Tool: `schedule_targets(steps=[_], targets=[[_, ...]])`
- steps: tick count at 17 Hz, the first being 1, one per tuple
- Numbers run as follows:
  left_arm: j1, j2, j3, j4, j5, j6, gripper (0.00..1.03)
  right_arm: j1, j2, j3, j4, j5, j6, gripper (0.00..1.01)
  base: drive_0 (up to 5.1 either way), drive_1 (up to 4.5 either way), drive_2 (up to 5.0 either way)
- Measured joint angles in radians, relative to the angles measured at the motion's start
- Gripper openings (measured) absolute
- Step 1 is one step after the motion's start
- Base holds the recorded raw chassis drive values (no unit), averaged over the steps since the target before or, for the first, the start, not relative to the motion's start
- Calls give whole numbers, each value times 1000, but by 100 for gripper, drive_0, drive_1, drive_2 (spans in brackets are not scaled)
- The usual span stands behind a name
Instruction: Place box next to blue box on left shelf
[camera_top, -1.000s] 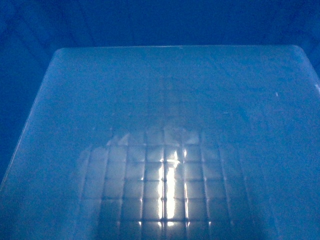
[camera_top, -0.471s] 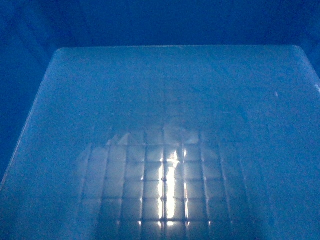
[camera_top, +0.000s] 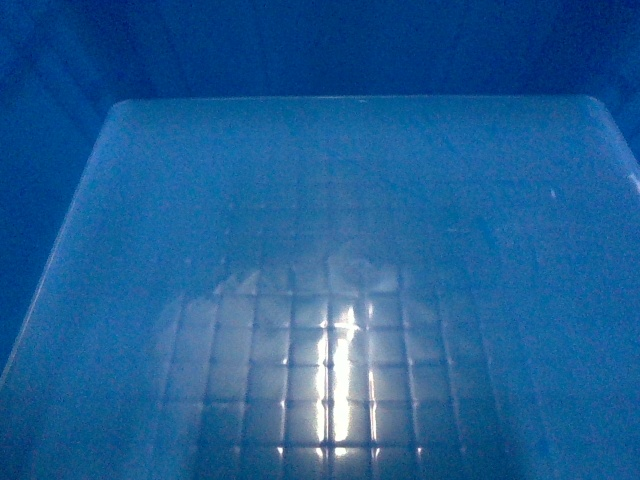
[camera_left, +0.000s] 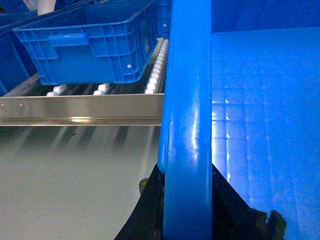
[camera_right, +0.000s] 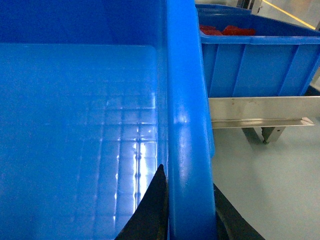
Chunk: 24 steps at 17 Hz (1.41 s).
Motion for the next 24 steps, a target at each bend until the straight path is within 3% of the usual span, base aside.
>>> schedule_targets(steps=[9,24], targets=[[0,0,0,5,-1,0,15,0,-1,0,5,1,0,10,0,0,0],[0,-1,0,7,-2,2,15,0,-1,0,7,1,-1,10,10,437,-416]])
